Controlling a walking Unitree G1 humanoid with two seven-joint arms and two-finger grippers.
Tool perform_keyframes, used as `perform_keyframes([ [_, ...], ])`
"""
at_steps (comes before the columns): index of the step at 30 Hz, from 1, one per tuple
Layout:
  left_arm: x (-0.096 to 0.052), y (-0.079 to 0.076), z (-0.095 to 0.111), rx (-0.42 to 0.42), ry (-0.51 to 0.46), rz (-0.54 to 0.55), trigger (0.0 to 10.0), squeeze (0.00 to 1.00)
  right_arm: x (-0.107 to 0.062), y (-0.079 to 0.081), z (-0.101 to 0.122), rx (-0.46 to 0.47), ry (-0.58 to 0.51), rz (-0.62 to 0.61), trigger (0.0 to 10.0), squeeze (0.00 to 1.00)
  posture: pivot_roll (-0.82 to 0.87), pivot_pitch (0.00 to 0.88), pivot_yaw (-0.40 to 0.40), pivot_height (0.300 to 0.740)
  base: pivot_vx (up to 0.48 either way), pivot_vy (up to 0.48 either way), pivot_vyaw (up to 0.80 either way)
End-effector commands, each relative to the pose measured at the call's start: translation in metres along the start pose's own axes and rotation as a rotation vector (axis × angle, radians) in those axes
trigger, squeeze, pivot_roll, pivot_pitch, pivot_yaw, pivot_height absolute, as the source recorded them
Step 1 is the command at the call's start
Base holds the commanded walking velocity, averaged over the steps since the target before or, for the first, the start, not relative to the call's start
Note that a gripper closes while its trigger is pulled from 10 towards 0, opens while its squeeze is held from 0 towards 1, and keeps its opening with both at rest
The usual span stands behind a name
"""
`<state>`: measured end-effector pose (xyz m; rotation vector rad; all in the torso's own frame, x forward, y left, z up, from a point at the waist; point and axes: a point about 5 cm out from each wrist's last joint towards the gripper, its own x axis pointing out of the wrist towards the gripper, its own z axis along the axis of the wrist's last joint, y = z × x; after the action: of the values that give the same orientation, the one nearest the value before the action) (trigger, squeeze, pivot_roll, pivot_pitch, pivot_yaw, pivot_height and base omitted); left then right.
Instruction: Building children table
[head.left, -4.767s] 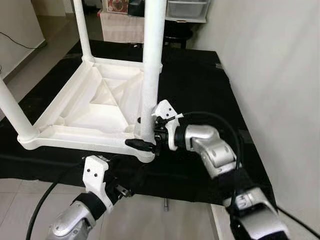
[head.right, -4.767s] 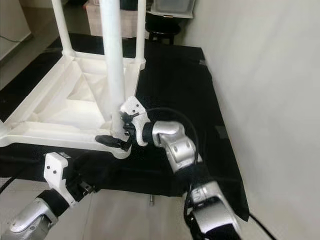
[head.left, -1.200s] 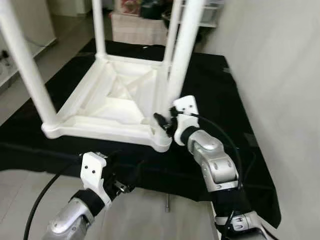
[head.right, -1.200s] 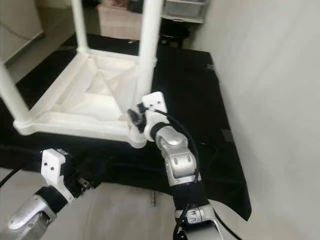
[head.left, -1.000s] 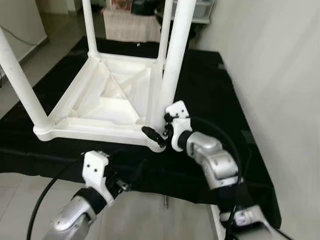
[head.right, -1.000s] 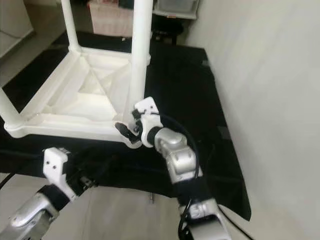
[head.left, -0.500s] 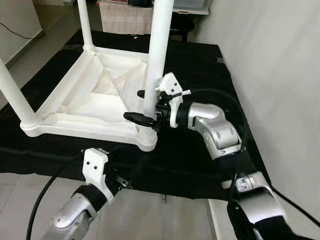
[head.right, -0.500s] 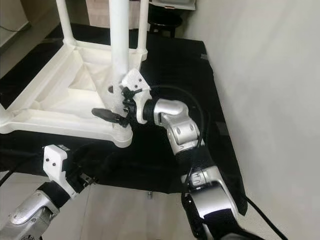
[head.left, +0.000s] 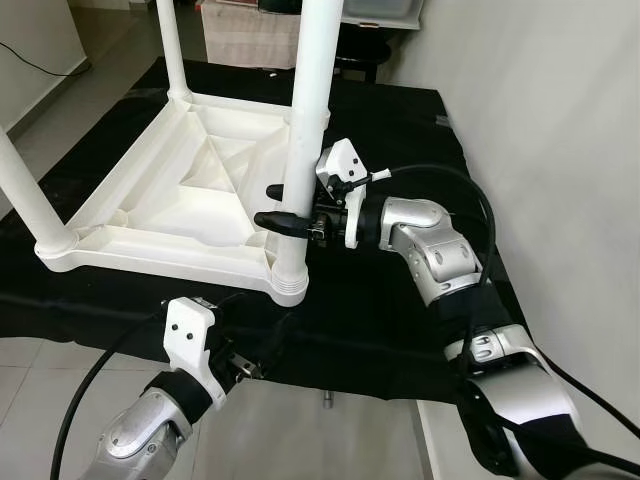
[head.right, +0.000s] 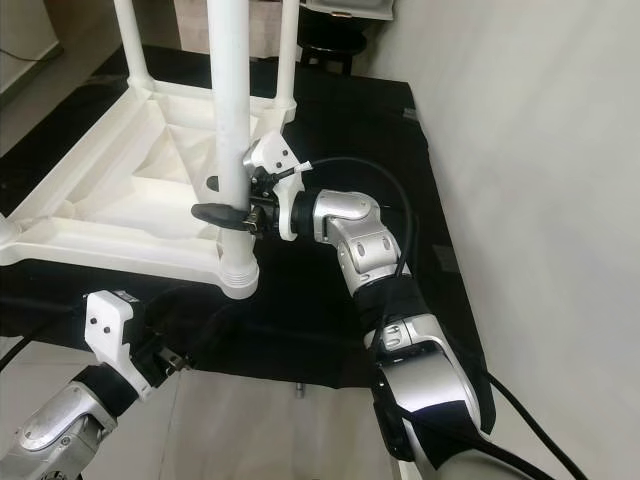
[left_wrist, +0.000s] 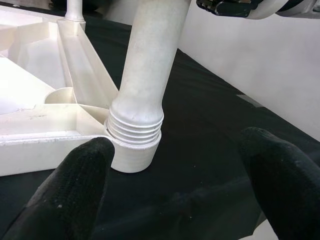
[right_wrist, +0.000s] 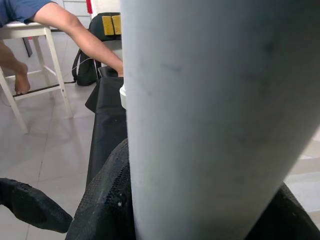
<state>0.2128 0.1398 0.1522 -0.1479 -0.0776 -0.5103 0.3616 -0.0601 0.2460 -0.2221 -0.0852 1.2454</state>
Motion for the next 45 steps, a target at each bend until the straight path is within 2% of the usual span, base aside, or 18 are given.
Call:
perform_keyframes([
  [1, -0.001, -0.003, -0.003, -0.016, 0.010, -0.007, 10.0, 0.00, -0.001, 0.004, -0.006, -0.018, 0.026, 0.035, 0.0, 0.00, 0.01, 0.117, -0.114, 0.740, 0.000, 0.000, 0.00],
  [4, -0.001, -0.003, -0.003, -0.016, 0.010, -0.007, 10.0, 0.00, -0.005, 0.008, -0.014, 0.014, 0.041, 0.008, 0.0, 0.00, 0.01, 0.116, -0.116, 0.740, 0.000, 0.000, 0.00],
  [5, -0.002, -0.002, -0.003, -0.017, 0.011, -0.007, 10.0, 0.00, -0.005, 0.012, -0.025, 0.053, 0.064, -0.091, 0.0, 0.00, 0.01, 0.115, -0.118, 0.740, 0.000, 0.000, 0.00],
  [6, -0.003, -0.002, -0.003, -0.016, 0.012, -0.007, 10.0, 0.00, -0.012, 0.009, -0.044, 0.119, 0.145, -0.471, 0.0, 0.00, 0.00, 0.116, -0.122, 0.740, 0.000, 0.000, 0.00],
  [8, -0.003, -0.002, -0.003, -0.016, 0.012, -0.007, 10.0, 0.00, -0.012, 0.009, -0.044, 0.119, 0.145, -0.471, 0.0, 0.00, 0.00, 0.116, -0.122, 0.740, 0.000, 0.000, 0.00],
  [9, -0.003, -0.001, -0.003, -0.016, 0.012, -0.007, 10.0, 0.00, -0.015, 0.027, -0.059, 0.177, 0.198, -0.620, 0.0, 0.00, 0.01, 0.117, -0.120, 0.740, 0.000, 0.000, 0.00],
  [10, -0.003, -0.001, -0.003, -0.014, 0.013, -0.006, 10.0, 0.00, -0.013, 0.048, -0.072, 0.226, 0.243, -0.669, 0.0, 0.00, -0.01, 0.110, -0.105, 0.740, 0.000, 0.000, 0.00],
  [11, -0.003, -0.001, -0.003, -0.014, 0.013, -0.006, 10.0, 0.00, -0.013, 0.048, -0.072, 0.226, 0.243, -0.669, 0.0, 0.00, -0.01, 0.110, -0.105, 0.740, 0.000, 0.000, 0.00],
  [13, -0.003, 0.000, -0.004, -0.014, 0.016, -0.007, 10.0, 0.00, -0.009, 0.065, -0.078, 0.253, 0.255, -0.632, 0.0, 0.00, -0.01, 0.101, -0.101, 0.740, 0.000, 0.000, 0.00],
  [21, 0.000, 0.001, -0.004, -0.021, 0.011, -0.010, 10.0, 0.00, -0.007, 0.051, -0.074, 0.231, 0.251, -0.600, 0.0, 0.00, -0.01, 0.099, -0.118, 0.740, 0.000, 0.000, 0.00],
  [22, 0.000, 0.001, -0.004, -0.019, 0.008, -0.005, 10.0, 0.00, -0.005, 0.051, -0.072, 0.242, 0.247, -0.585, 10.0, 0.00, -0.01, 0.099, -0.118, 0.740, 0.000, 0.000, 0.00],
  [24, 0.000, 0.001, -0.004, -0.017, 0.003, 0.001, 10.0, 0.00, 0.000, 0.052, -0.064, 0.268, 0.211, -0.517, 10.0, 0.00, -0.01, 0.101, -0.119, 0.740, 0.000, 0.000, 0.00],
  [25, 0.000, 0.001, -0.004, -0.017, 0.002, 0.002, 10.0, 0.00, 0.003, 0.051, -0.058, 0.277, 0.191, -0.489, 10.0, 1.00, -0.01, 0.103, -0.121, 0.740, 0.000, 0.000, 0.00],
  [29, 0.001, 0.001, -0.003, -0.019, 0.000, 0.001, 10.0, 0.00, 0.006, 0.047, -0.046, 0.273, 0.142, -0.413, 10.0, 1.00, -0.01, 0.105, -0.122, 0.740, 0.000, 0.000, 0.00],
  [33, 0.002, 0.000, -0.003, -0.022, -0.002, -0.003, 10.0, 0.00, 0.011, 0.051, -0.029, 0.176, 0.076, -0.072, 10.0, 1.00, -0.01, 0.109, -0.123, 0.740, 0.000, 0.000, 0.00],
  [38, 0.002, -0.001, -0.002, -0.023, -0.005, -0.002, 10.0, 0.00, 0.010, 0.051, -0.027, 0.099, 0.071, 0.045, 10.0, 1.00, 0.00, 0.111, -0.124, 0.740, 0.000, 0.000, 0.00],
  [39, 0.002, -0.001, -0.002, -0.023, -0.006, -0.001, 10.0, 0.00, 0.010, 0.049, -0.027, 0.077, 0.069, 0.080, 10.0, 0.00, 0.00, 0.114, -0.125, 0.740, 0.000, 0.000, 0.00],
  [45, 0.001, -0.004, -0.001, -0.024, -0.009, 0.004, 10.0, 0.00, 0.016, 0.035, -0.022, 0.075, 0.053, 0.148, 10.0, 0.00, 0.02, 0.126, -0.126, 0.740, 0.000, 0.000, 0.00],
])
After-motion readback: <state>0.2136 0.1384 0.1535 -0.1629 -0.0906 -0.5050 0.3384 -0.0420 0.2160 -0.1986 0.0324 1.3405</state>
